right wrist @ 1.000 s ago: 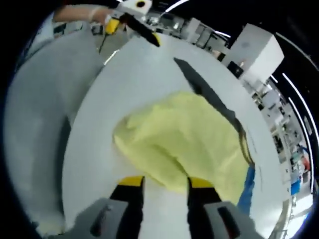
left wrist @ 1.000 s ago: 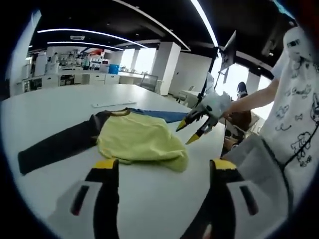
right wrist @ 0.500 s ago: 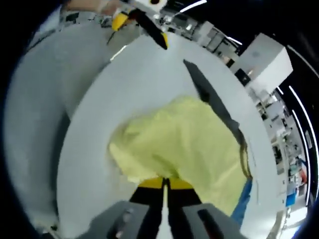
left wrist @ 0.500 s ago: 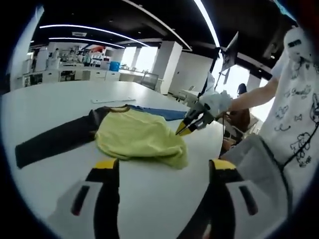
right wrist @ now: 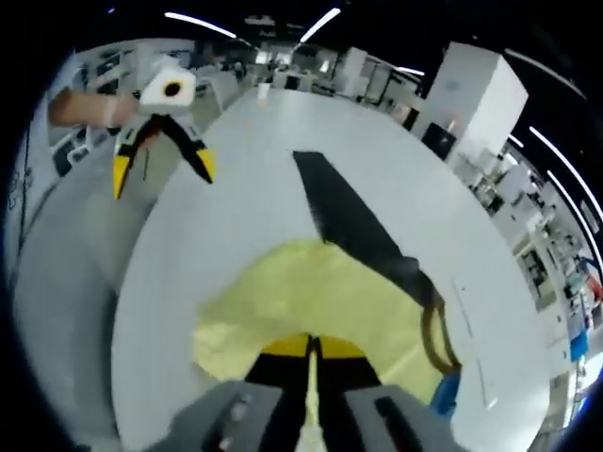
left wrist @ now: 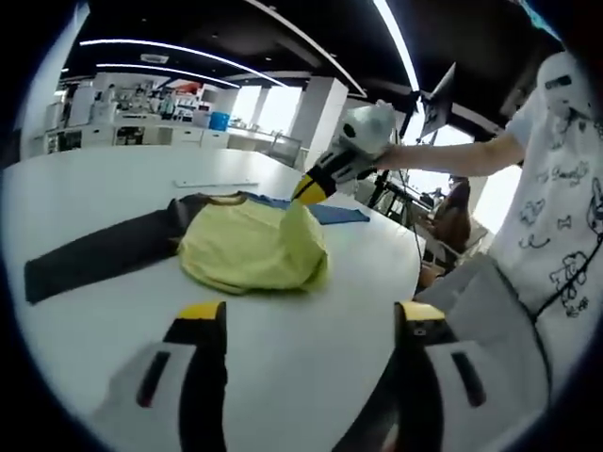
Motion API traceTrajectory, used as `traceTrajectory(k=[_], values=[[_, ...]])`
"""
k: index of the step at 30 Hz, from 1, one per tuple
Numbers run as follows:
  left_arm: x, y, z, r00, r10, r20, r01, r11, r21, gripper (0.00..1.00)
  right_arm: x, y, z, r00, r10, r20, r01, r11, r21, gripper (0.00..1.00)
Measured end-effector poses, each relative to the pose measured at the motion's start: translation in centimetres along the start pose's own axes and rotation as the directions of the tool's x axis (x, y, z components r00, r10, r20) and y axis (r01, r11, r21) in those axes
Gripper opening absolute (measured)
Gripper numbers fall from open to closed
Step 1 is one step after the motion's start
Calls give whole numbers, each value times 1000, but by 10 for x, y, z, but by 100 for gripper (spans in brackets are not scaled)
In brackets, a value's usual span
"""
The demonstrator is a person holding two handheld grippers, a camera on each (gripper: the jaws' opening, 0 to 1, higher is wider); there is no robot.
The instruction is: Fold the garment on the visible template until the final outline fits inside the template.
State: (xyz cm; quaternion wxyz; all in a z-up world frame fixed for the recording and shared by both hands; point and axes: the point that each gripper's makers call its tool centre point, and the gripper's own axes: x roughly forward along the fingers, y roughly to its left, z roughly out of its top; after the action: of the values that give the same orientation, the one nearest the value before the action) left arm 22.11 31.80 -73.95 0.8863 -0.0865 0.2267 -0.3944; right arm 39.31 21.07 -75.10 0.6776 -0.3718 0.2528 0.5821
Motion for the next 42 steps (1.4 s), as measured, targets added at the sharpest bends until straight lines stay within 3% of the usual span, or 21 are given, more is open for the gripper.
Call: traceTrajectory(k=[5, 8, 21, 23, 33, 39, 42], values=[[-2, 3, -4, 1000, 10, 1, -10, 1000, -18, 69, 23, -27, -1, 1000, -12, -23, 14, 998, 56, 0], [-3, 6, -8, 1000, 20, 0, -20, 999, -34, 69, 32, -33, -3, 999, -22, -27, 25, 991, 132, 0], [2, 9, -14, 1000, 22, 2, -22, 997, -78, 68, 76, -70, -28, 994, -55, -94, 80, 956, 283, 0], [2, 9, -14, 1000, 22, 2, -22, 996, -83, 68, 71, -62, -28, 994, -51, -97, 77, 952, 297, 0], [2, 8, -12, 1000, 24, 12, -23, 996, -86, 68, 67, -66, -29, 994, -51, -95, 77, 952, 295, 0], [2, 3, -11, 1000, 16, 11, -15, 997, -80, 68, 48, -71, -29, 991, -86, -98, 111, 950, 290, 7], [2, 2, -10, 1000, 15, 15, -14, 997, -79, 68, 35, -79, -28, 990, -122, -73, 139, 942, 306, 15]])
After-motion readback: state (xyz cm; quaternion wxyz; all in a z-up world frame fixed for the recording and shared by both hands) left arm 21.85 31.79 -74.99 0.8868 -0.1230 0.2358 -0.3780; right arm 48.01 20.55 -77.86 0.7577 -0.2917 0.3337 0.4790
